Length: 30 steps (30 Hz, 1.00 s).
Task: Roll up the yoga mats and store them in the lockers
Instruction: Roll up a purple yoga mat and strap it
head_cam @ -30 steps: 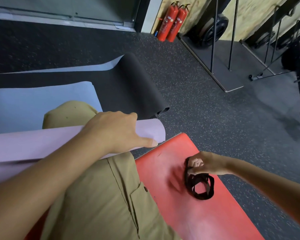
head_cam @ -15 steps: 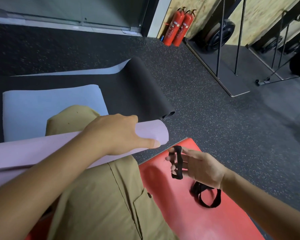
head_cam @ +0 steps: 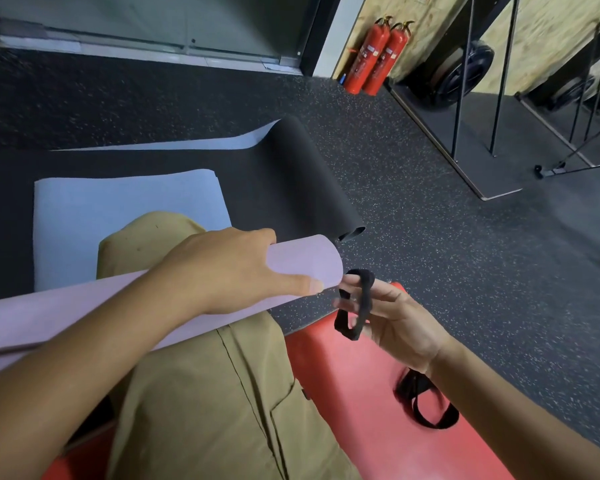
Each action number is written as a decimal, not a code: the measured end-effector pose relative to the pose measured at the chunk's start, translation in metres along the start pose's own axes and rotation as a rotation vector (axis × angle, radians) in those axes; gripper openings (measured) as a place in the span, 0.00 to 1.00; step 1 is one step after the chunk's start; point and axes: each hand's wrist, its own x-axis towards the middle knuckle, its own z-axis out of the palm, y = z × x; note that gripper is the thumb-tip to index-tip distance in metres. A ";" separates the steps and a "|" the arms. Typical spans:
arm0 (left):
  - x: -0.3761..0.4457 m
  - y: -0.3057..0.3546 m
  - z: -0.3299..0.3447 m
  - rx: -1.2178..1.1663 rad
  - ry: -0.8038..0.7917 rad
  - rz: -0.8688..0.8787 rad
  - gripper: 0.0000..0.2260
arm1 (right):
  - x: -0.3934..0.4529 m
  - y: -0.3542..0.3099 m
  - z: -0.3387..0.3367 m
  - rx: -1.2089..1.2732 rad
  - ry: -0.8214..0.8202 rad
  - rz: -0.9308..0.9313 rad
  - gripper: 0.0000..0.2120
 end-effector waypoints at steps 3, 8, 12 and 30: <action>0.000 -0.002 -0.001 -0.011 0.002 -0.005 0.30 | 0.000 -0.003 0.007 -0.010 -0.038 -0.012 0.19; 0.001 -0.001 0.000 -0.016 -0.008 -0.013 0.30 | 0.004 -0.002 0.008 0.004 -0.089 -0.030 0.33; 0.001 0.002 0.000 0.009 -0.006 -0.014 0.31 | 0.005 -0.007 0.011 0.094 -0.136 -0.043 0.41; -0.013 0.017 -0.001 -0.043 -0.002 0.060 0.21 | 0.012 -0.030 0.064 -0.273 -0.364 -0.071 0.27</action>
